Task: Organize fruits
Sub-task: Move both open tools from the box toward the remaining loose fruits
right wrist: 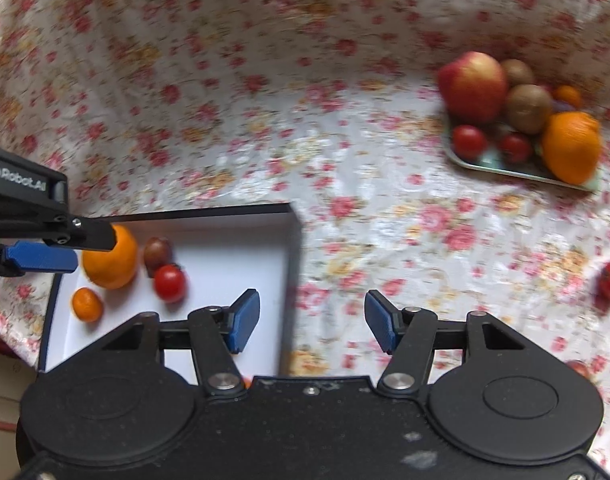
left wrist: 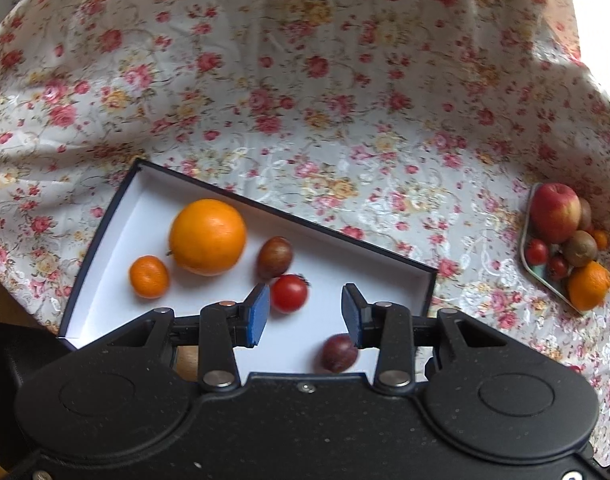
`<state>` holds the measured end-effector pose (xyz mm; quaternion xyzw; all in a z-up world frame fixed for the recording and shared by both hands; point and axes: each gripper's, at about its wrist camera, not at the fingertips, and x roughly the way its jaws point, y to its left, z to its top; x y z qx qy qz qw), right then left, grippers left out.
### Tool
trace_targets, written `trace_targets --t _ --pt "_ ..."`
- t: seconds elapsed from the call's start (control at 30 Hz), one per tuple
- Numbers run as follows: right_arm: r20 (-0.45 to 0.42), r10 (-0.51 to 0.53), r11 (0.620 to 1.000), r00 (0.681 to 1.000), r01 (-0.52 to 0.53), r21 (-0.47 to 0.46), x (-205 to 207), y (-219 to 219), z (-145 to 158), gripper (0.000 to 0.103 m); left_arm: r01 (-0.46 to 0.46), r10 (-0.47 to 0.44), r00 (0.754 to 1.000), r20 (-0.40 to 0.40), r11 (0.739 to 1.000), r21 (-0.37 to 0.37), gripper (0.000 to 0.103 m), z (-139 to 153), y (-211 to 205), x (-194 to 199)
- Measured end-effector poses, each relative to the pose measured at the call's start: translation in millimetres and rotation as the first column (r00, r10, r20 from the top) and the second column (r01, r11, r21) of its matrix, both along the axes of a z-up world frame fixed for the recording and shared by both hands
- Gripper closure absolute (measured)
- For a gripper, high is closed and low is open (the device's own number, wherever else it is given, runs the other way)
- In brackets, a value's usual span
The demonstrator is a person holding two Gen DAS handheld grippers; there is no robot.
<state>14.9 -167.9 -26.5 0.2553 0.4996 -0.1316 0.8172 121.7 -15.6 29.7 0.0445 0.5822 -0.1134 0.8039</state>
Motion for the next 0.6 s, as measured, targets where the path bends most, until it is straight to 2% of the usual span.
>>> trace_targets --t 0.27,0.6 --pt "-0.076 -0.122 0.991 0.99 0.117 -0.058 -34 -41 2 0.051 0.101 -0.101 0.995 -0.001 0.995 0.024 0.055 -3 -48 -24" --pt "-0.125 -0.235 0.971 0.964 0.226 -0.081 -87 -100 7 0.053 0.225 -0.225 0.973 -0.045 0.974 -0.007 0.055 -9 -101 -57"
